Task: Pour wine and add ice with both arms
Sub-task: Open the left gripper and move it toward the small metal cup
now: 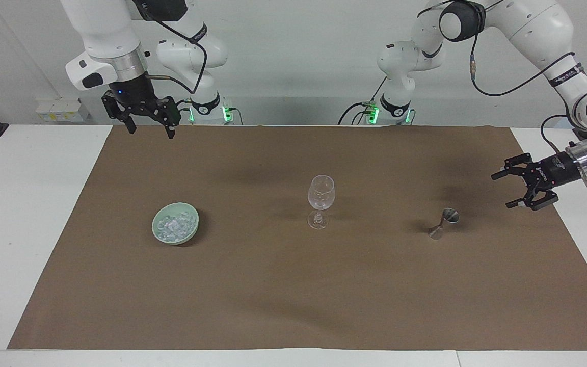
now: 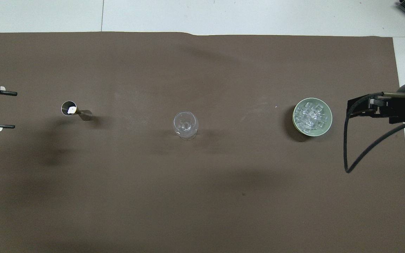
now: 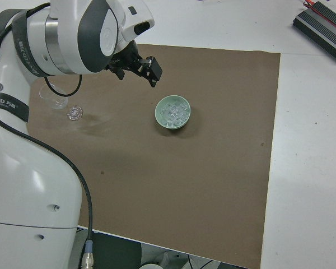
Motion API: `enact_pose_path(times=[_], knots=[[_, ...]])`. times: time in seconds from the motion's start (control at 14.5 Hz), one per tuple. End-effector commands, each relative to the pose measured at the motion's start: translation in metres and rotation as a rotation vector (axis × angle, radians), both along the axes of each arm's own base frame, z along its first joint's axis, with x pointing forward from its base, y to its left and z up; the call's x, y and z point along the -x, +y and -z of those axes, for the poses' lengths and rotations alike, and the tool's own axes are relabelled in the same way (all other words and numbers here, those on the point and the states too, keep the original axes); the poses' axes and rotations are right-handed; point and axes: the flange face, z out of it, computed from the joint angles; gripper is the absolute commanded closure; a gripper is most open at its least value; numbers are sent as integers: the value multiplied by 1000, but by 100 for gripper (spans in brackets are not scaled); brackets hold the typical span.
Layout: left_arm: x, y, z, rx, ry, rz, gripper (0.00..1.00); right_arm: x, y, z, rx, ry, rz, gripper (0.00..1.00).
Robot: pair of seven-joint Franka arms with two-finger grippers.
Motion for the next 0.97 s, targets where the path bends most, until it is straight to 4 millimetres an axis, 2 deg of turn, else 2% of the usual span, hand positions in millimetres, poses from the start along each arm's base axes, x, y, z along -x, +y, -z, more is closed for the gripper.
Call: enact_pose_path(times=[0.0,0.14,0.35,0.62,0.9], knots=[[7,10,39,56,-5,18,0,2,-4,1,-18,8,-16,0],[9,2,61,64,1,20,0,2,-4,1,-18,8,-16,0],[0,-18,89,91,5,1,0,2,-4,1,-18,8,-16,0],[-3,-22,106,150,8,-42,0,2,-4,1,-18,8,-16,0],[-13,-39,128,198,-8,-98,0,2,-4,1,-18,8,-16,0]])
